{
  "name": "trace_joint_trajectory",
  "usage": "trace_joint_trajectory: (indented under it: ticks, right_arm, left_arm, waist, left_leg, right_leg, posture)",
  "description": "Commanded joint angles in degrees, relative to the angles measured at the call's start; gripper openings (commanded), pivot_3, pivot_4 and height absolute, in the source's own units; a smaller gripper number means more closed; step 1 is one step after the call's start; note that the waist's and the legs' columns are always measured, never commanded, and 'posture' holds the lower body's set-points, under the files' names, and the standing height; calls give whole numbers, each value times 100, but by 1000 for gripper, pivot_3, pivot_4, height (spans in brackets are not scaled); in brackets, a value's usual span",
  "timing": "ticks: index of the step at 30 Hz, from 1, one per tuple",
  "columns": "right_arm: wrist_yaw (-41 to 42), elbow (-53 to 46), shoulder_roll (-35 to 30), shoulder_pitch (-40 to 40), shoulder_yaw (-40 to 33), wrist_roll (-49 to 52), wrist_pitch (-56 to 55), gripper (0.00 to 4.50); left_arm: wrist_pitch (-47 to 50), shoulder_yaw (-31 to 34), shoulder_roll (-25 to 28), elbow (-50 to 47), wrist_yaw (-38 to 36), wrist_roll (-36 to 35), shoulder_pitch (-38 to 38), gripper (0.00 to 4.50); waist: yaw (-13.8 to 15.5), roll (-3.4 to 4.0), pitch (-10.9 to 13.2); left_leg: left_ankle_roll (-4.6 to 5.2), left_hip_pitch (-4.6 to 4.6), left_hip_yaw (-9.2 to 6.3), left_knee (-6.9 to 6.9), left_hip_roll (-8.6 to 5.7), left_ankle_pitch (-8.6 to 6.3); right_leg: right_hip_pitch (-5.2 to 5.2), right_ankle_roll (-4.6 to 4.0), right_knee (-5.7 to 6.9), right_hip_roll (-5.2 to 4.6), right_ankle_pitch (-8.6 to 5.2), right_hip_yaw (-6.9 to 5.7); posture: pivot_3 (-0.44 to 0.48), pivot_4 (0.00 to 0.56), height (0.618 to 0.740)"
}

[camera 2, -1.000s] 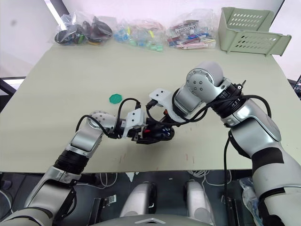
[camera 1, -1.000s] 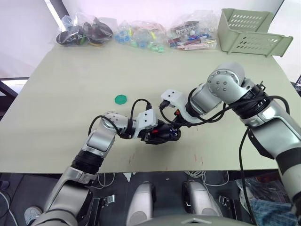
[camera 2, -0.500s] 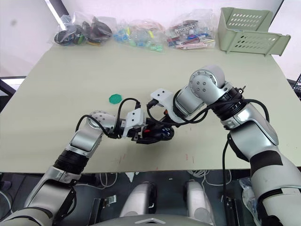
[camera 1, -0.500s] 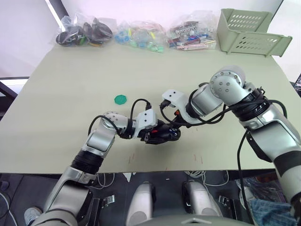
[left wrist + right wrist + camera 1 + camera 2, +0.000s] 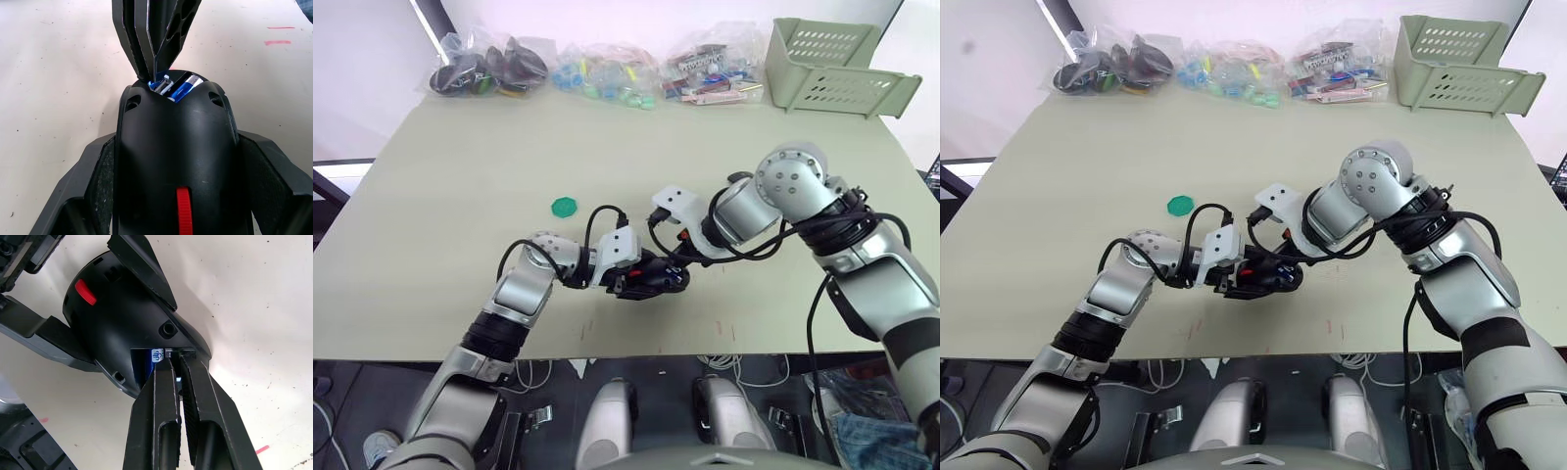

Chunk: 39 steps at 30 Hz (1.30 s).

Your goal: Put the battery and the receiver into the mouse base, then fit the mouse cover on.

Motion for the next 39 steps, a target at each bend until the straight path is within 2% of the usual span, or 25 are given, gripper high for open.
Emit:
trace_joint_trajectory:
  ticks: [1,13,19,21,24,26,31,32,34,35,37,39]
  right_arm:
    - [-195,-126,13,99,-159,195,29,0]
    - [-757,-275,41,396,-337,509,29,0]
    - [-667,-381,-26,561,-168,681,29,0]
    - [-571,-506,-106,526,-122,629,29,696]
    - [-347,-695,-333,376,-148,540,29,1692]
    - [-89,-888,-592,257,-247,569,29,2153]
    - [862,-1968,-1265,338,-552,592,29,2153]
    - [1334,-2704,-1662,741,-767,334,-235,2153]
    - [2519,-4136,-2604,1670,-944,-808,-1517,2153]
    - [2993,-4527,-2926,2180,-1070,-1386,-2244,2153]
    - [3686,-4643,-3129,3092,-1402,-2158,-3449,2153]
    - [4703,-4551,-3290,3647,-1517,-2379,-3979,2153]
  left_arm:
    - [50,-16,-9,36,161,72,-79,3236]
    - [52,-9,-3,30,149,73,-76,3236]
    - [45,-17,-10,47,144,82,-90,3236]
    - [49,-19,-11,48,143,83,-92,2988]
    - [51,-24,-19,57,144,86,-97,2988]
    - [47,-29,-28,63,148,90,-101,2988]
    - [36,-31,-34,79,154,92,-104,2988]
    - [29,-33,-37,92,154,93,-109,2988]
    - [-3,-37,-43,145,162,99,-131,2988]
    - [-22,-43,-38,171,170,96,-142,2988]
    - [-54,-56,-22,210,176,86,-156,2988]
    - [-73,-65,-9,235,172,73,-169,2988]
  waist:
    - [3,1,0]
    - [5,0,0]
    - [5,0,0]
    - [7,0,0]
    - [9,0,0]
    - [17,1,1]
    - [23,3,3]
    - [24,3,3]
    - [166,1,1]
    - [162,1,1]
    - [147,0,1]
    - [112,4,3]
  left_leg:
    - [0,-1,0,0,-1,0]
    - [0,-2,1,0,-1,0]
    - [0,0,1,0,-1,0]
    - [0,0,1,0,0,0]
    - [0,-1,-1,-1,0,0]
    - [0,-3,0,-1,0,0]
    - [0,-7,-1,-6,0,0]
    - [0,-7,-4,-10,0,0]
    - [0,-17,-21,-12,0,0]
    - [0,-24,-34,-15,-1,-1]
    - [0,-22,-29,-23,-8,-2]
    - [1,-10,-4,-26,-13,-2]
  right_leg:
    - [-1,0,0,-1,0,1]
    - [0,0,-1,-1,0,2]
    - [1,0,-1,-1,0,3]
    - [0,0,-1,-1,0,3]
    - [1,0,-3,-1,0,3]
    - [0,0,-4,-3,0,3]
    - [-3,0,-8,-5,-1,2]
    - [-3,0,-10,-4,-2,0]
    - [-1,0,-20,-5,-2,-14]
    - [3,1,-36,-7,-3,-28]
    - [5,3,-43,-14,-4,-26]
    - [4,6,-43,-11,-4,-10]
  posture:
    - [0,150,740]
    - [0,150,740]
    - [0,150,740]
    - [0,150,740]
    - [0,150,740]
    - [0,150,740]
    - [0,150,740]
    - [0,150,740]
    - [0,150,740]
    - [0,150,740]
    - [0,150,740]
    - [0,150,740]
